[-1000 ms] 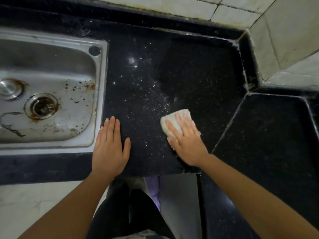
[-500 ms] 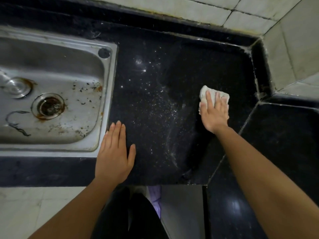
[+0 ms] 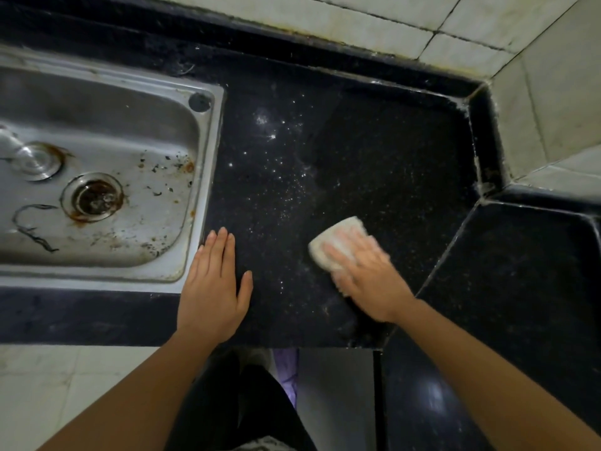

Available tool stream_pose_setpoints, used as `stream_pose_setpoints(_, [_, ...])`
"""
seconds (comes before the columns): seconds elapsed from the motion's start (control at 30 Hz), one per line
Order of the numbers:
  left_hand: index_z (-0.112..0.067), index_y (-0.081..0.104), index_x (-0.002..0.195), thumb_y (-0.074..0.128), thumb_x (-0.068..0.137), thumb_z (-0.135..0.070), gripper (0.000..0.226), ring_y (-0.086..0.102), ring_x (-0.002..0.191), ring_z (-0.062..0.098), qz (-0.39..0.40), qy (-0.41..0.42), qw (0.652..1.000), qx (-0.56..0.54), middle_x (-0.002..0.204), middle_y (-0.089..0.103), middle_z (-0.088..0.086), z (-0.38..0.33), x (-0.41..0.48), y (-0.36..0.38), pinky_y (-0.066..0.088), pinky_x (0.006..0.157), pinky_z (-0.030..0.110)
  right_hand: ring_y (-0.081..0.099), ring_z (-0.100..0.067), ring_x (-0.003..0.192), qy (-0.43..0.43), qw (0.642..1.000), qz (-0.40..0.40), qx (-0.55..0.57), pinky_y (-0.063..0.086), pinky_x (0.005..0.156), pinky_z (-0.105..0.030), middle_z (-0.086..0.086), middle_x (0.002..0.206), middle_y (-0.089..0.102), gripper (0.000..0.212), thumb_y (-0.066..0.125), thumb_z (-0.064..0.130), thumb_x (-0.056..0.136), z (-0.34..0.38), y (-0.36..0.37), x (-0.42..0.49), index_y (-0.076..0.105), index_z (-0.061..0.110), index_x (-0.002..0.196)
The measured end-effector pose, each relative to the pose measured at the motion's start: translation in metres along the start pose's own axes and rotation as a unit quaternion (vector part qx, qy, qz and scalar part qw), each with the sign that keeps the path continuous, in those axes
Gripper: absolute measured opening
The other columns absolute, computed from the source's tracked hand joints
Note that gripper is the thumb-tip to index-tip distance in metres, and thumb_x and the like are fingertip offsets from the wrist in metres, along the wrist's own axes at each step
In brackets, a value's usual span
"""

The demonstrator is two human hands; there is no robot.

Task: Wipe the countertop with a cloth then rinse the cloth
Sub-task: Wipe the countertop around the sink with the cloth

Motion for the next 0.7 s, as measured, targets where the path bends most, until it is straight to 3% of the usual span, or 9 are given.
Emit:
stream_pose_setpoints(0.07, [-0.001,0.024,0.147,0.024,0.094,-0.044,0.068,0.016,0.144,0.025,0.001,-0.001,1.000,-0.001,0.155,0.023,0.013,0.000,0.001,0.000,0.009,0.118,0.035,0.004,-0.031,0.148,0.147,0.988,-0.042,0.022,0.007,0.119,-0.048,-0.008,0.161,0.010,0.060,0.005,0.058,0.096,-0.046,-0.014,0.008,0.011,0.034,0.151])
stream_pose_setpoints(0.13, [-0.002,0.023,0.147,0.024,0.094,-0.044,0.068,0.014,0.145,0.024,0.004,-0.002,1.000,-0.002,0.155,0.021,0.013,0.000,0.001,0.001,0.007,0.118,0.034,-0.007,-0.025,0.148,0.272,0.958,-0.049,0.075,-0.005,0.119,-0.042,-0.006,0.162,-0.003,0.055,0.014,0.049,0.100,-0.078,-0.026,0.019,0.004,0.034,0.152])
stream_pose_setpoints(0.27, [-0.002,0.023,0.148,0.024,0.094,-0.044,0.068,0.014,0.145,0.023,0.001,-0.004,1.000,-0.007,0.156,0.021,0.012,0.000,0.001,0.001,0.004,0.118,0.032,-0.015,-0.026,0.147,0.399,0.904,-0.061,0.140,-0.013,0.117,-0.043,-0.009,0.161,-0.012,0.056,0.015,0.046,0.102,-0.078,-0.041,0.056,-0.006,0.032,0.152])
stream_pose_setpoints(0.37, [-0.002,0.024,0.147,0.025,0.094,-0.043,0.067,0.015,0.145,0.024,-0.004,0.000,1.000,-0.007,0.155,0.022,0.013,0.000,0.001,0.000,0.004,0.118,0.031,-0.017,-0.027,0.146,0.331,0.935,-0.039,0.122,-0.015,0.115,-0.044,-0.011,0.160,-0.013,0.056,0.015,0.047,0.102,-0.023,-0.033,0.085,-0.009,0.034,0.151])
stream_pose_setpoints(0.47, [-0.001,0.026,0.146,0.028,0.094,-0.042,0.067,0.017,0.144,0.025,-0.011,0.002,1.000,-0.009,0.154,0.025,0.014,0.001,0.001,0.000,0.005,0.118,0.032,-0.022,-0.026,0.144,0.182,0.979,-0.033,0.083,-0.016,0.114,-0.043,-0.007,0.159,-0.017,0.056,0.015,0.045,0.102,0.048,-0.023,0.086,-0.010,0.034,0.151])
stream_pose_setpoints(0.6, [-0.001,0.025,0.147,0.026,0.093,-0.044,0.068,0.017,0.144,0.026,-0.011,0.000,1.000,-0.002,0.154,0.025,0.014,0.000,0.000,0.001,0.010,0.118,0.035,-0.030,-0.017,0.142,0.005,0.999,0.004,0.047,-0.019,0.115,-0.036,0.003,0.158,-0.023,0.053,0.014,0.047,0.101,0.076,-0.006,0.039,-0.009,0.041,0.148])
stream_pose_setpoints(0.7, [-0.001,0.025,0.146,0.027,0.093,-0.044,0.069,0.020,0.143,0.028,-0.010,0.000,1.000,0.000,0.153,0.027,0.015,-0.001,-0.001,-0.001,0.014,0.116,0.037,-0.022,-0.014,0.145,0.032,0.998,0.010,0.048,-0.023,0.112,-0.029,0.010,0.157,-0.017,0.054,0.005,0.057,0.092,0.039,-0.002,-0.001,-0.010,0.046,0.143])
Point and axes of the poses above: each hand's wrist, its own x-axis towards the middle knuckle, its own y-axis out of the palm, z = x × y, the point moved 6 cm from there along x, towards the middle knuckle
